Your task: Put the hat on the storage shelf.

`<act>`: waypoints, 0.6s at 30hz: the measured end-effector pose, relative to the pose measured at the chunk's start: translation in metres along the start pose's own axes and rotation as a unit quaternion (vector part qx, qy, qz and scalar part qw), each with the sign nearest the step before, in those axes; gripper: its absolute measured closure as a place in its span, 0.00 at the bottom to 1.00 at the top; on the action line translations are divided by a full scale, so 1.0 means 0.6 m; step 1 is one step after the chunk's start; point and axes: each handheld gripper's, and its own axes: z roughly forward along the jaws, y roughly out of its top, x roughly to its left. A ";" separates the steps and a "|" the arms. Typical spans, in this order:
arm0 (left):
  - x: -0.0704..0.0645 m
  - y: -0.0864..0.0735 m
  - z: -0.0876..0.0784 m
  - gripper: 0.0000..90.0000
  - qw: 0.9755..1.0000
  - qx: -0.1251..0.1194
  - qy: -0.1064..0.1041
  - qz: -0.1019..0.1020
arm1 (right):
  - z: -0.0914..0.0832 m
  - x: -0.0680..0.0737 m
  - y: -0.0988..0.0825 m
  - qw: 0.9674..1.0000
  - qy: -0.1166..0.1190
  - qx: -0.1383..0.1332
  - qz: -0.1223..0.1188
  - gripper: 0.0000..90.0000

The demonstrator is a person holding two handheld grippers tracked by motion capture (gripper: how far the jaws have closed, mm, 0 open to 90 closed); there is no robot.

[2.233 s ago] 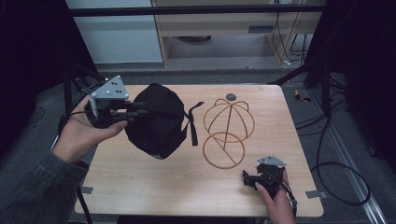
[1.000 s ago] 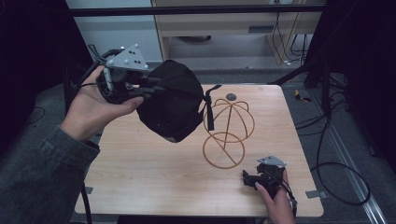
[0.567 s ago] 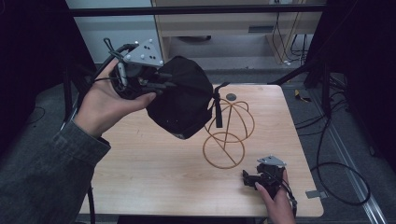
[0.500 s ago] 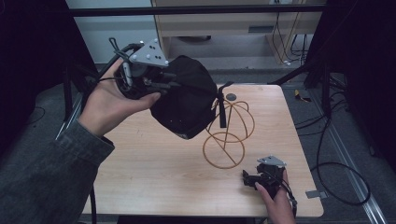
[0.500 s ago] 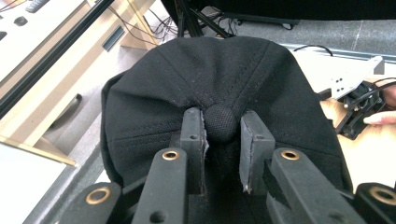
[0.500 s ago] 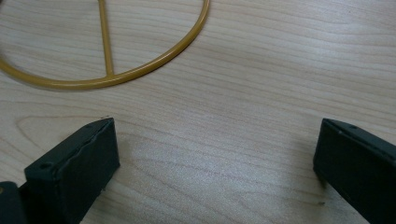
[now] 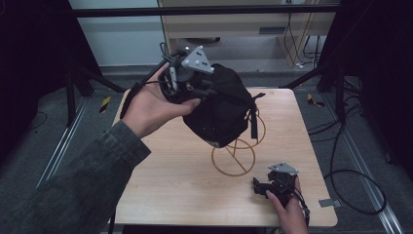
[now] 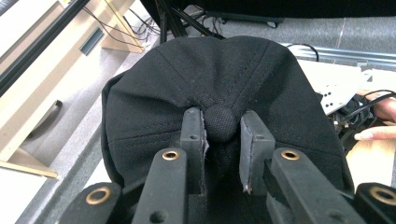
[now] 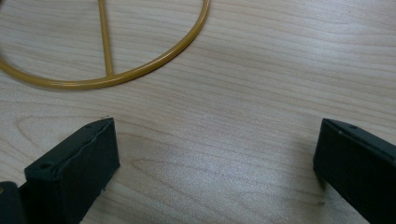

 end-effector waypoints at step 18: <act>-0.020 0.040 0.052 0.82 1.000 -0.005 -0.017 0.004 | 0.000 0.000 0.000 1.000 0.000 0.000 -0.001 0.00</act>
